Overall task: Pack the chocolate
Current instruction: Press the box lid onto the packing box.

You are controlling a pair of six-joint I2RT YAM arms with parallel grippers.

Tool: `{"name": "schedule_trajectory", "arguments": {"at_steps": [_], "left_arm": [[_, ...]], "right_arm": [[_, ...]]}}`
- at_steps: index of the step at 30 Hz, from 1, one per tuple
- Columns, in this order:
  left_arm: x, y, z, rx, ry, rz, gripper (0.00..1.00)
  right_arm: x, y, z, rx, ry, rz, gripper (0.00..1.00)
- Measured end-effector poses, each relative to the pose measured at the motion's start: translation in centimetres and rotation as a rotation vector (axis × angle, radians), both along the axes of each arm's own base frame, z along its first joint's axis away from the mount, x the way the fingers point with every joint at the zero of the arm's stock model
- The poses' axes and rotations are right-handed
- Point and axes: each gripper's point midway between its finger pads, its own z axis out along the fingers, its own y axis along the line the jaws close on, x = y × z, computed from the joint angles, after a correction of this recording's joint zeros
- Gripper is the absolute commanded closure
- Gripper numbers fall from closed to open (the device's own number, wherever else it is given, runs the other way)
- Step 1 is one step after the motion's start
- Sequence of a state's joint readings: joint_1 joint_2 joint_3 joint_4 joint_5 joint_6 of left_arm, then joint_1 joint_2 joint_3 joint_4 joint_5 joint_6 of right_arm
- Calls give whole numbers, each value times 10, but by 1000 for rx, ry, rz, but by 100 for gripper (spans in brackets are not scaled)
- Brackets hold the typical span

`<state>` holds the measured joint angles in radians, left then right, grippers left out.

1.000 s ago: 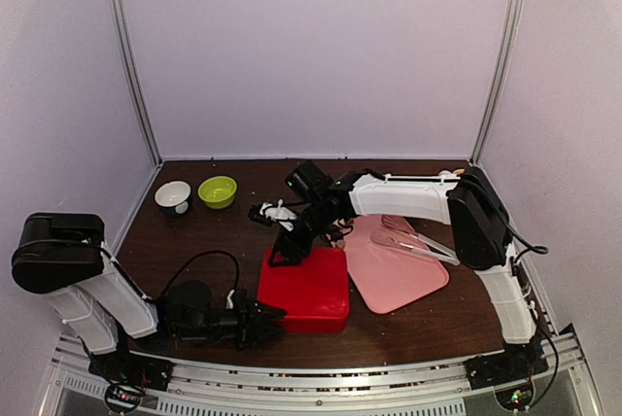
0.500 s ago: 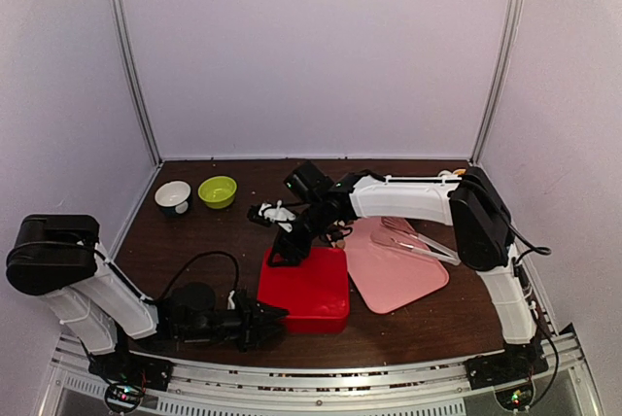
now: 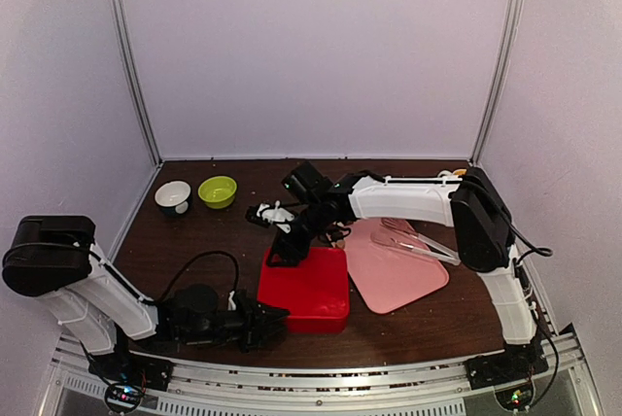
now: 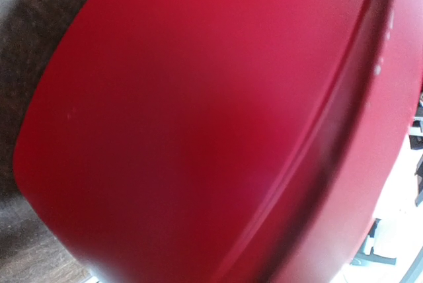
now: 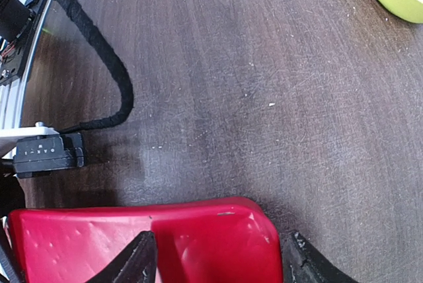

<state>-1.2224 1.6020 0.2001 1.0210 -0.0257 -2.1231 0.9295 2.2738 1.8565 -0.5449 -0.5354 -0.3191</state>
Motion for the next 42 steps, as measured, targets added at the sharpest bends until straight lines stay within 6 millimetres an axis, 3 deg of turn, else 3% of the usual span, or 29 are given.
{"name": "schedule_trajectory", "arguments": {"at_steps": [23, 25, 29, 33, 42], "left_arm": [[-2, -3, 1, -13, -22, 20, 100], [-2, -3, 1, -15, -24, 21, 100], [-3, -5, 0, -15, -26, 18, 100], [-2, -5, 1, -23, -20, 22, 100], [-3, -6, 1, -23, -24, 18, 100]], "right_arm": [[-3, 8, 5, -1, -70, 31, 40], [-10, 14, 7, 6, -82, 57, 40], [-50, 25, 6, -2, -37, 150, 40], [-75, 35, 0, 1, -17, 209, 40], [-77, 34, 3, 29, -2, 214, 41]]}}
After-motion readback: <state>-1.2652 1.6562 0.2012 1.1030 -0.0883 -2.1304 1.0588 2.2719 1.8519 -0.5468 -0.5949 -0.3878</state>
